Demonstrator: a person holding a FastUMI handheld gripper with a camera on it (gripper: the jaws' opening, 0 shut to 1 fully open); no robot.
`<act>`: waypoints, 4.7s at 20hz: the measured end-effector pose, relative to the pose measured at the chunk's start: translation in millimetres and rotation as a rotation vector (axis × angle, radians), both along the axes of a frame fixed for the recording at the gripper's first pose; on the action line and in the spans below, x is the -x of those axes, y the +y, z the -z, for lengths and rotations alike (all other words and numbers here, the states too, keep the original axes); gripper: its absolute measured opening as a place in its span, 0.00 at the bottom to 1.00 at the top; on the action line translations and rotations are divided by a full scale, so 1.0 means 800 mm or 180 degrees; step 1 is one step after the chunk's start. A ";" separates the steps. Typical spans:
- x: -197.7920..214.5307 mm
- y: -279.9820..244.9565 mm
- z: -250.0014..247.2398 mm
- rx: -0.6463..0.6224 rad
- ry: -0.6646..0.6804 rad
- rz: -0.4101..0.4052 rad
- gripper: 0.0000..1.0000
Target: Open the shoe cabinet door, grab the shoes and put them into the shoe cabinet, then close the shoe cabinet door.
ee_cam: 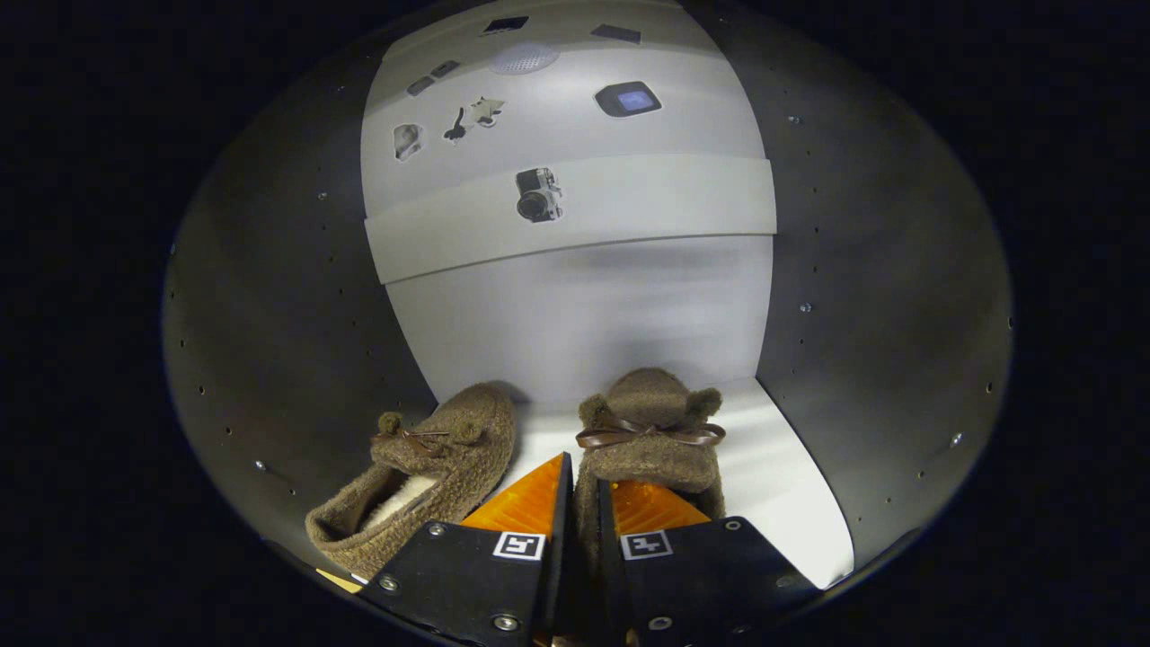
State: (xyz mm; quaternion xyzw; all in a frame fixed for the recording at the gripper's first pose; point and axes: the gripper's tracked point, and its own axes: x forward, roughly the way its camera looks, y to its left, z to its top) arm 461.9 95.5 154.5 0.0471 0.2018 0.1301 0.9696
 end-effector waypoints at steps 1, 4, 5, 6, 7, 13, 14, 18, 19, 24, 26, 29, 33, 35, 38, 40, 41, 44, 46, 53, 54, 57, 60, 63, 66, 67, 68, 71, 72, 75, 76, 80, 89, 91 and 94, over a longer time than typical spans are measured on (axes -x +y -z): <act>0.003 0.002 0.000 -0.0006 0.0012 -0.0007 0.18; 0.014 0.003 -0.004 0.0017 0.0015 -0.0024 0.20; 0.018 0.003 -0.006 0.0031 -0.0003 -0.0013 0.20; 0.024 0.003 -0.008 0.0031 -0.0011 -0.0013 0.20; 0.029 0.004 -0.010 0.0020 -0.0021 -0.0008 0.20; 0.071 -0.001 -0.043 -0.0005 -0.0194 0.0033 0.21; 0.080 -0.003 -0.050 0.0010 -0.0228 0.0053 0.20; 0.132 -0.013 -0.087 0.0049 -0.0394 0.0127 0.21; 0.147 -0.014 -0.097 0.0046 -0.0427 0.0130 0.21; 0.245 -0.027 -0.141 0.0051 -0.0645 0.0193 0.20; 0.283 -0.039 -0.156 0.0130 -0.0755 0.0286 0.21; 0.341 -0.044 -0.170 0.0126 -0.0825 0.0326 0.20; 0.410 -0.063 -0.180 0.0183 -0.0905 0.0429 0.20; 0.444 -0.074 -0.180 0.0170 -0.0910 0.0460 0.20; 0.495 -0.102 -0.175 0.0195 -0.0922 0.0557 0.25; 0.531 -0.121 -0.184 0.0130 -0.1026 0.0639 0.28; 0.549 -0.134 -0.189 0.0109 -0.1065 0.0691 0.30; 0.594 -0.185 -0.195 0.0191 -0.1132 0.0929 0.34; 0.616 -0.215 -0.199 0.0222 -0.1183 0.1057 0.36; 0.635 -0.345 -0.169 0.0212 -0.1059 0.1400 0.44; 0.631 -0.364 -0.163 0.0225 -0.1020 0.1432 0.45; 0.613 -0.396 -0.146 0.0185 -0.0937 0.1383 0.52; 0.586 -0.407 -0.128 0.0143 -0.0878 0.1228 0.56; 0.557 -0.405 -0.113 0.0118 -0.0839 0.1053 0.59; 0.541 -0.402 -0.104 0.0063 -0.0849 0.0948 0.63; 0.544 -0.401 -0.103 0.0005 -0.0869 0.0895 0.63; 0.542 -0.395 -0.103 -0.0084 -0.0874 0.0816 0.64; 0.541 -0.381 -0.100 -0.0221 -0.0868 0.0679 0.64; 0.540 -0.378 -0.099 -0.0135 -0.0899 0.0643 0.64; 0.545 -0.347 -0.100 -0.0113 -0.0967 0.0477 0.65; 0.546 -0.333 -0.101 -0.0161 -0.0968 0.0397 0.65; 0.546 -0.283 -0.101 -0.0177 -0.1024 0.0066 0.65; 0.532 -0.218 -0.096 -0.0245 -0.0937 -0.0340 0.67; 0.531 -0.200 -0.094 -0.0306 -0.0917 -0.0427 0.67; 0.526 -0.191 -0.089 -0.0274 -0.0865 -0.0541 0.68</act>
